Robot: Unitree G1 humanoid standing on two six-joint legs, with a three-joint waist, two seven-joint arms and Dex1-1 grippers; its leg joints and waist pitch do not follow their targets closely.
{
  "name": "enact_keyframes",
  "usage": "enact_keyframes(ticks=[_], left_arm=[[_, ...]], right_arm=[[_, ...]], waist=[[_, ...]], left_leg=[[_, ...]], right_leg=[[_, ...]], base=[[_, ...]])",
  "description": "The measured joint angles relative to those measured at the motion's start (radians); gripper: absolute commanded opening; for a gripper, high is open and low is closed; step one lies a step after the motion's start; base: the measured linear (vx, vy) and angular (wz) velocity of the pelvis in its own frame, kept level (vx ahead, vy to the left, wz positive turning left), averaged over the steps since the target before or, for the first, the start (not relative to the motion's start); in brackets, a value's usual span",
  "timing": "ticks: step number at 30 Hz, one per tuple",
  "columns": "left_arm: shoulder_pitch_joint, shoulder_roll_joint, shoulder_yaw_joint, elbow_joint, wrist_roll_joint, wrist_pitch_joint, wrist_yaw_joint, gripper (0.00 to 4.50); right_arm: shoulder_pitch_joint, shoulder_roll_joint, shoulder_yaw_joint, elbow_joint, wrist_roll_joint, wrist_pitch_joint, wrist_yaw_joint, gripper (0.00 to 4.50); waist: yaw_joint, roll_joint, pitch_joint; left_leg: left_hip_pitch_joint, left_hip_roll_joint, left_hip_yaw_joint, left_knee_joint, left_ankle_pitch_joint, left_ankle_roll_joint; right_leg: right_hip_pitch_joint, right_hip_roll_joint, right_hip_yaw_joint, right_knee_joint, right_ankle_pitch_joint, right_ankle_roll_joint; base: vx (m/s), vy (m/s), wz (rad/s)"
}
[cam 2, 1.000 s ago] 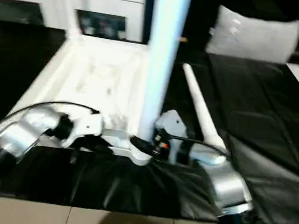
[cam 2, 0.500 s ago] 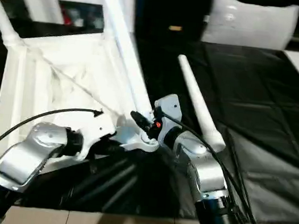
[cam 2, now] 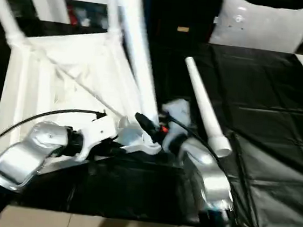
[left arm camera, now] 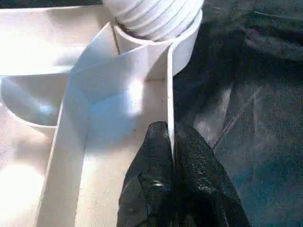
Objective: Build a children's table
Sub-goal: Insert table leg to table base
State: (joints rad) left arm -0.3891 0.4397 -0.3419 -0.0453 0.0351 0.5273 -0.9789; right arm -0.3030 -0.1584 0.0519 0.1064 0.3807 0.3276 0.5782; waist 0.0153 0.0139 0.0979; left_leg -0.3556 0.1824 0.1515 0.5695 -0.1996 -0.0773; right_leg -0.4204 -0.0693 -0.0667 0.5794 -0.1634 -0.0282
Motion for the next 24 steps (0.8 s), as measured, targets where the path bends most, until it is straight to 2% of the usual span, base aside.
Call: enact_keyframes(ticks=[1,5,7,8,10,11,13,14,15,16,18,20,24], left_arm=[[0.000,0.000,0.010,0.007,-0.011,0.000,-0.010,0.44],[-0.004,0.007,0.069,0.019,-0.072,-0.001,-0.047,0.55],[-0.005,0.002,0.091,0.023,-0.092,-0.003,-0.049,0.55],[-0.015,-0.015,0.124,0.021,-0.128,-0.015,-0.047,0.55],[-0.052,-0.035,0.170,0.019,-0.179,-0.022,-0.044,0.82],[-0.076,-0.046,0.199,0.017,-0.209,-0.020,-0.042,0.99],[-0.101,-0.075,0.244,0.016,-0.254,0.003,-0.031,0.96],[-0.112,-0.091,0.262,0.018,-0.275,0.020,-0.022,1.20],[-0.129,-0.112,0.284,0.022,-0.301,0.046,-0.011,1.20],[-0.139,-0.119,0.293,0.024,-0.316,0.059,-0.006,1.37],[-0.153,-0.128,0.302,0.031,-0.338,0.079,0.003,1.43],[-0.170,-0.152,0.327,0.044,-0.370,0.100,0.023,1.43],[-0.249,-0.238,0.432,0.084,-0.474,0.191,0.117,1.59]], right_arm=[[0.004,0.001,-0.015,-0.012,0.018,0.004,0.006,1.89],[0.006,-0.015,-0.105,-0.048,0.073,0.007,0.020,1.89],[0.006,-0.023,-0.124,-0.049,0.091,0.007,0.030,1.89],[0.006,-0.032,-0.134,-0.046,0.102,0.012,0.039,1.89],[0.006,-0.041,-0.137,-0.046,0.128,0.027,0.048,1.89],[0.006,-0.041,-0.138,-0.049,0.148,0.045,0.059,1.89],[0.007,-0.048,-0.143,-0.062,0.190,0.093,0.083,1.89],[0.007,-0.053,-0.145,-0.069,0.210,0.116,0.093,1.89],[0.007,-0.056,-0.153,-0.080,0.237,0.150,0.107,1.89],[0.007,-0.055,-0.160,-0.091,0.259,0.173,0.112,1.89],[0.006,-0.054,-0.177,-0.102,0.306,0.207,0.119,1.89],[0.006,-0.054,-0.196,-0.104,0.363,0.248,0.121,1.89],[0.025,-0.070,-0.221,-0.145,0.522,0.382,0.163,1.89]], waist=[[0.001,0.000,0.000],[0.005,0.001,0.000],[0.004,0.004,-0.002],[0.007,0.004,-0.002],[0.014,0.005,-0.002],[0.016,0.008,-0.004],[0.017,0.012,-0.007],[0.018,0.013,-0.008],[0.019,0.014,-0.008],[0.019,0.014,-0.008],[0.019,0.014,-0.008],[0.022,0.014,-0.008],[0.031,0.014,-0.008]], left_leg=[[-0.001,0.000,0.000,0.002,0.000,0.000],[0.000,0.001,0.001,0.008,0.000,0.000],[0.001,0.002,0.002,0.010,0.000,0.000],[0.001,0.002,0.002,0.013,0.000,0.000],[0.001,0.006,0.002,0.017,0.000,-0.001],[0.002,0.008,0.002,0.019,0.000,-0.001],[0.004,0.008,0.002,0.020,-0.001,-0.003],[0.004,0.008,0.002,0.020,-0.003,-0.006],[0.004,0.009,0.002,0.021,-0.003,-0.006],[0.004,0.009,0.002,0.022,-0.003,-0.007],[0.004,0.010,0.001,0.022,-0.002,-0.008],[0.003,0.010,0.001,0.022,-0.001,-0.009],[0.001,0.010,0.000,0.024,0.002,-0.003]], right_leg=[[0.000,0.000,0.000,0.001,0.000,0.000],[0.002,0.000,0.001,0.006,0.002,-0.002],[0.003,0.000,0.002,0.010,0.002,-0.002],[0.003,0.000,0.002,0.013,0.002,-0.002],[0.003,0.003,0.002,0.016,0.002,-0.002],[0.005,0.004,0.002,0.016,0.003,-0.003],[0.006,0.005,0.002,0.017,0.003,-0.003],[0.007,0.005,0.002,0.017,0.003,-0.003],[0.007,0.006,0.002,0.017,0.003,-0.003],[0.007,0.007,0.002,0.017,0.004,-0.001],[0.007,0.007,0.002,0.017,0.004,0.000],[0.007,0.008,0.002,0.017,0.004,0.001],[0.007,0.008,0.001,0.016,0.007,-0.003]], base=[[0.000,0.000,0.00],[-0.013,0.000,-0.01],[-0.052,-0.002,-0.03],[0.000,0.000,0.00],[0.000,0.000,0.00],[0.000,0.000,0.00],[0.000,0.000,0.00],[0.000,0.000,0.00],[0.000,0.000,0.00],[0.000,0.000,0.00],[0.000,0.000,0.00],[0.000,0.000,0.00],[0.000,0.000,0.00]])
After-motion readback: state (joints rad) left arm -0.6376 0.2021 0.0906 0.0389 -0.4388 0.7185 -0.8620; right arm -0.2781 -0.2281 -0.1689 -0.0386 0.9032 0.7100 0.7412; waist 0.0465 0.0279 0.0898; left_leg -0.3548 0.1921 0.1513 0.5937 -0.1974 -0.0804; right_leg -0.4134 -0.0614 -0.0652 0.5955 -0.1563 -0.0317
